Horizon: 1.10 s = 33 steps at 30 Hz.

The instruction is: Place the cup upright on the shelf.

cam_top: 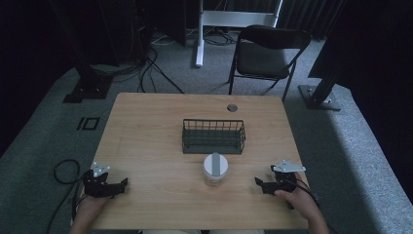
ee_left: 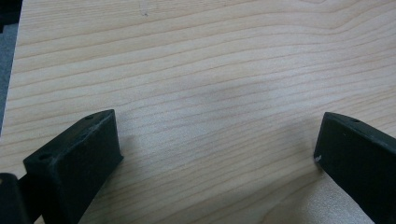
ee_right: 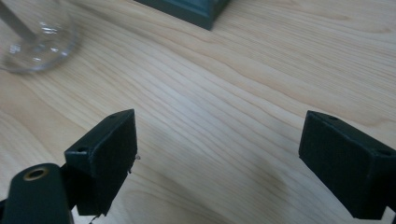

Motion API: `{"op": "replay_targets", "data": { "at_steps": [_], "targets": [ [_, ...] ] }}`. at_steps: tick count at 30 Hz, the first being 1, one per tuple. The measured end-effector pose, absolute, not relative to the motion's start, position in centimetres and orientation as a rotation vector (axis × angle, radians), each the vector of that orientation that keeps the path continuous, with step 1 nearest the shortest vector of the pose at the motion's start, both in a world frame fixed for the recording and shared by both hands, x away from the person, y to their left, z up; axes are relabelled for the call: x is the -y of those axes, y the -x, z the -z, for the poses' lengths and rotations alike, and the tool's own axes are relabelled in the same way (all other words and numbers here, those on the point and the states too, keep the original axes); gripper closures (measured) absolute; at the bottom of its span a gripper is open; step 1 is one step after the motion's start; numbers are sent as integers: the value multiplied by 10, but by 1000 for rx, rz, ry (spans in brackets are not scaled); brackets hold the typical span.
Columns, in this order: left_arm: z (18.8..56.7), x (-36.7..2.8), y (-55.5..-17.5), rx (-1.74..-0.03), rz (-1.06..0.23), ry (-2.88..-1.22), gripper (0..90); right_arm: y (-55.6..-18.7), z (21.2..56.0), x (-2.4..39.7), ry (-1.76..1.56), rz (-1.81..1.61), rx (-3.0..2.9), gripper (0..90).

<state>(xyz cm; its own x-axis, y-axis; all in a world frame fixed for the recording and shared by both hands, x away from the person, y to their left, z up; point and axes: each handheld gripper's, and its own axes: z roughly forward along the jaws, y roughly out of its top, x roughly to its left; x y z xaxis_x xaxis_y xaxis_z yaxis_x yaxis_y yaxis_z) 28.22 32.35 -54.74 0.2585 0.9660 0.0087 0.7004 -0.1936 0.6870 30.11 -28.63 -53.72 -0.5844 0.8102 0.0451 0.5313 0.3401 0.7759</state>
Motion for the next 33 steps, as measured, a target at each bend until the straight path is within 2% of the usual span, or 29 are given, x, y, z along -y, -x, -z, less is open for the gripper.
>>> {"op": "replay_targets", "data": {
  "at_steps": [33],
  "targets": [
    [547,-324,-282,-1505,-609,-1968,6,-298,532,227,-966,-1281,-2404,129]
  ]
}}
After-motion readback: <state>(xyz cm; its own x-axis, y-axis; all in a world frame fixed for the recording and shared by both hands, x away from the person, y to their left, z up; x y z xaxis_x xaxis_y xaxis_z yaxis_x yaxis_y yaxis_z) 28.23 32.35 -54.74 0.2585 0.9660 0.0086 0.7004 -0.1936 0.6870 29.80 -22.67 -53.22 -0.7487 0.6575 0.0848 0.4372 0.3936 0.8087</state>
